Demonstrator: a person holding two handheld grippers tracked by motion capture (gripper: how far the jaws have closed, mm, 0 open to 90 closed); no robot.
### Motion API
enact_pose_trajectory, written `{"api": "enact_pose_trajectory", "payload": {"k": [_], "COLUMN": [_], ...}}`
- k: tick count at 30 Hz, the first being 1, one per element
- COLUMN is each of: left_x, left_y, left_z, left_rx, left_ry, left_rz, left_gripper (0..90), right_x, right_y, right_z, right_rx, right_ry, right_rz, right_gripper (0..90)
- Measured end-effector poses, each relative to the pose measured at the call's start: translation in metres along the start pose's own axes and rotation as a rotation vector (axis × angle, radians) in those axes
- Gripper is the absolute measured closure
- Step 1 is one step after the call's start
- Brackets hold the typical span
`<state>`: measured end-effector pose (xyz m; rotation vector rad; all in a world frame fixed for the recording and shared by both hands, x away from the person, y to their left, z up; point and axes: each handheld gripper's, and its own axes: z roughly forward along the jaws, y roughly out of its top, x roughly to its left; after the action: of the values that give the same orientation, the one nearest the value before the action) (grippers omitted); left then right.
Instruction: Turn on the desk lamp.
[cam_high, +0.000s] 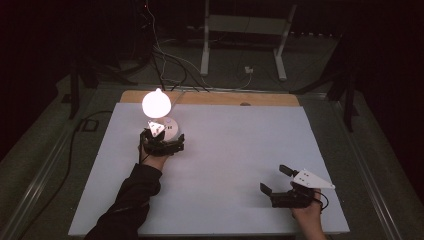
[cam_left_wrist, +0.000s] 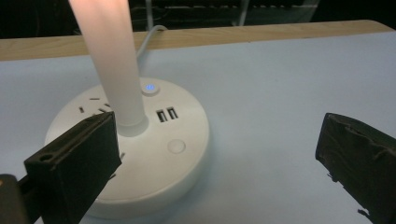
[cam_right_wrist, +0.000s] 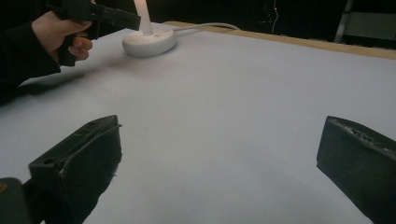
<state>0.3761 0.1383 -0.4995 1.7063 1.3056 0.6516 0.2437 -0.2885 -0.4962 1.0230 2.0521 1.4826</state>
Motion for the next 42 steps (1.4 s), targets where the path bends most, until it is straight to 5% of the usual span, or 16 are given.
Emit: {"api": "enact_pose_trajectory", "payload": {"k": [17,30,42], "left_x": [0.011,0.022,0.026], "left_y": [-0.006,-0.026,-0.055], "left_z": [-0.058,-0.101,-0.122], "left_rx": [0.007,0.031,0.07], "left_ry": [-0.138,-0.228,-0.281], "left_rz": [0.054,0.057,0.137], "left_gripper": [0.3,0.3,0.3], "right_x": [0.004,0.005,0.005], "right_y": [0.001,0.002,0.002], "right_z": [0.0,0.0,0.0], "right_rx": [0.006,0.005,0.011], "right_ry": [-0.011,-0.013,-0.018], "right_rz": [-0.014,-0.019,-0.018], "right_gripper": [0.0,0.0,0.0]}}
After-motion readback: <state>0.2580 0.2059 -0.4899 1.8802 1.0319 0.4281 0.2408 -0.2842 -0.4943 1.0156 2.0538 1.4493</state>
